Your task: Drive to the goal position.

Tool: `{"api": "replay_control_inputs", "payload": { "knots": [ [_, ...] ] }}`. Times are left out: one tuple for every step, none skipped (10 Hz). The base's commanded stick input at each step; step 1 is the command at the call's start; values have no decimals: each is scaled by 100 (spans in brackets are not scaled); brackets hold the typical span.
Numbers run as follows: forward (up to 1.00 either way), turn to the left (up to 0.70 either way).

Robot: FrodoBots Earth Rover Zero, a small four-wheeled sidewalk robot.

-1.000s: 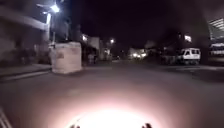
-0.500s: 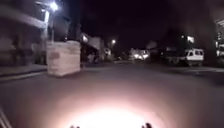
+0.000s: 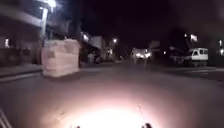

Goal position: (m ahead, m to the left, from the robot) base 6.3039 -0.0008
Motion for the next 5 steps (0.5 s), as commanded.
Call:
{"api": "replay_control_inputs", "payload": {
  "knots": [
    [85, 0],
    [85, 0],
    [85, 0],
    [85, 0],
    [85, 0]
  ]
}}
